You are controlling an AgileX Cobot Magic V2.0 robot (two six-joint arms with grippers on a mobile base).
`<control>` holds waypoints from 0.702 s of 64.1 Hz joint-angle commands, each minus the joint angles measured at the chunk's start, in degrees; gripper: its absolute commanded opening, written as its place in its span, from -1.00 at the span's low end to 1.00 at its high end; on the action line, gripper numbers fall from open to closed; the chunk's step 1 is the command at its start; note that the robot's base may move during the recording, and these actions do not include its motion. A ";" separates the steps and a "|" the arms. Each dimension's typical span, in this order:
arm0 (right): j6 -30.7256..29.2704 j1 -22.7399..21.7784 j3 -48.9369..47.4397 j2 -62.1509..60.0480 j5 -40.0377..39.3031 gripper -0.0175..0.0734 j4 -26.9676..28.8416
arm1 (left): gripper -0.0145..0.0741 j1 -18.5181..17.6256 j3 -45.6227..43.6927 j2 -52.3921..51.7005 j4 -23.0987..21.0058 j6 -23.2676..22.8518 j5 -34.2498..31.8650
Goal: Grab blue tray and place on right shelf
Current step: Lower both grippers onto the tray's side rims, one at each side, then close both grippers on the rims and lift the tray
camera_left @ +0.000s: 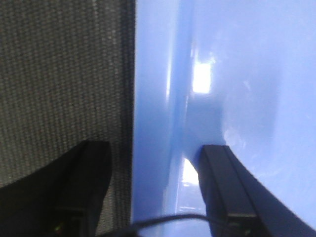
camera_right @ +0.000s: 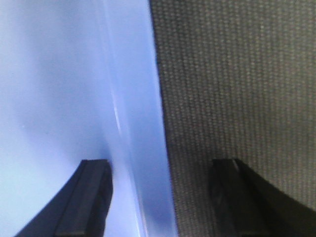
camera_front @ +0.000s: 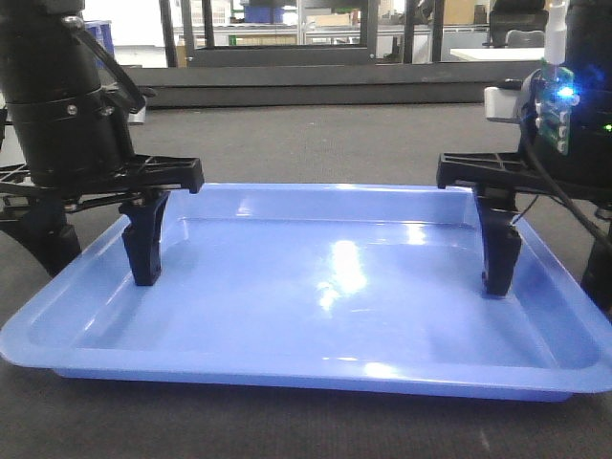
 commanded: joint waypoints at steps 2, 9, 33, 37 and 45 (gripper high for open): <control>-0.24 -0.09 -1.30 -2.15 -1.17 0.44 0.21 | 0.00 -0.36 -1.36 -2.31 -0.71 -0.36 -0.29; -0.24 -0.09 -1.30 -2.15 -1.82 0.13 0.21 | -0.15 -0.36 -1.36 -2.31 -0.71 -0.36 -0.29; -0.24 -0.09 -1.30 -2.15 -1.73 -0.23 0.21 | -0.44 -0.36 -1.36 -2.31 -0.71 -0.36 -0.29; -0.24 -0.09 -1.30 -2.15 -1.69 -0.23 0.21 | -0.44 -0.36 -1.36 -2.31 -0.71 -0.36 -0.29; -0.24 -0.09 -1.30 -2.15 -1.72 -0.23 0.21 | -0.44 -0.36 -1.36 -2.31 -0.60 -0.36 -0.29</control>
